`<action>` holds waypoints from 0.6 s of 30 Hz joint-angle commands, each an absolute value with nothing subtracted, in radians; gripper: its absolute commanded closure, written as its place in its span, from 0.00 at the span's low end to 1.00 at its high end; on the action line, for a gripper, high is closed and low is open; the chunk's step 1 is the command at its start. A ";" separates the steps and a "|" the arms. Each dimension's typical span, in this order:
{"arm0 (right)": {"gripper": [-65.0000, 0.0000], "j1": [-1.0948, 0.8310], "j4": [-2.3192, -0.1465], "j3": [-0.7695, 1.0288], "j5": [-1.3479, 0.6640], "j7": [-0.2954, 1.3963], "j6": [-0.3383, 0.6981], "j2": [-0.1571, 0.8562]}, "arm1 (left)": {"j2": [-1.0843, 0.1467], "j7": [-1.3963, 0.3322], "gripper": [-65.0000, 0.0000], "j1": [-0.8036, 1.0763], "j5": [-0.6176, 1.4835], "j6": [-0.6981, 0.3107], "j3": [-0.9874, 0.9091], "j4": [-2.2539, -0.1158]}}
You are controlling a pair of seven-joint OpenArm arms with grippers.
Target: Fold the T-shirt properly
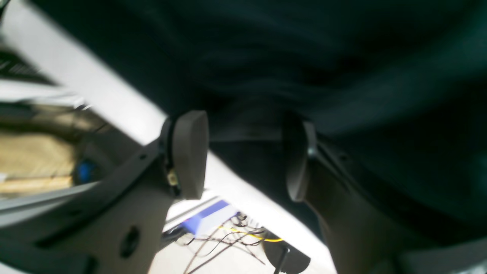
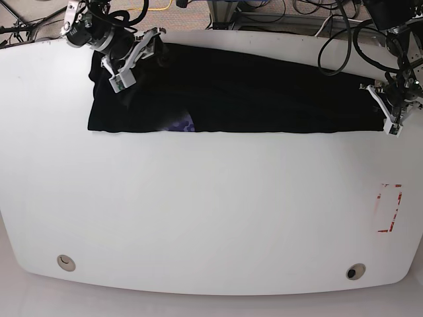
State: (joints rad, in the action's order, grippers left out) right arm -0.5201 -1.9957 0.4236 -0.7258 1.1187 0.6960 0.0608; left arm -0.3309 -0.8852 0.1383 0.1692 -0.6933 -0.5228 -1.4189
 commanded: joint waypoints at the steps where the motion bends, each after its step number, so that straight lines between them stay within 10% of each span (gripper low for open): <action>1: 0.52 -0.521 -2.017 0.463 -0.746 1.101 0.698 0.065 | -0.320 -0.987 0.78 0.163 0.093 -0.698 -0.509 -1.382; 18: 0.53 -0.387 -1.997 0.463 -0.970 1.104 0.698 0.074 | -0.320 -0.987 0.78 0.165 0.093 -0.698 -0.506 -1.382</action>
State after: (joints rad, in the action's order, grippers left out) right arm -0.4065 -1.9953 0.4797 -0.9894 1.1221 0.6956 0.0750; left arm -0.3309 -0.8852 0.1387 0.1688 -0.6930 -0.5224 -1.4189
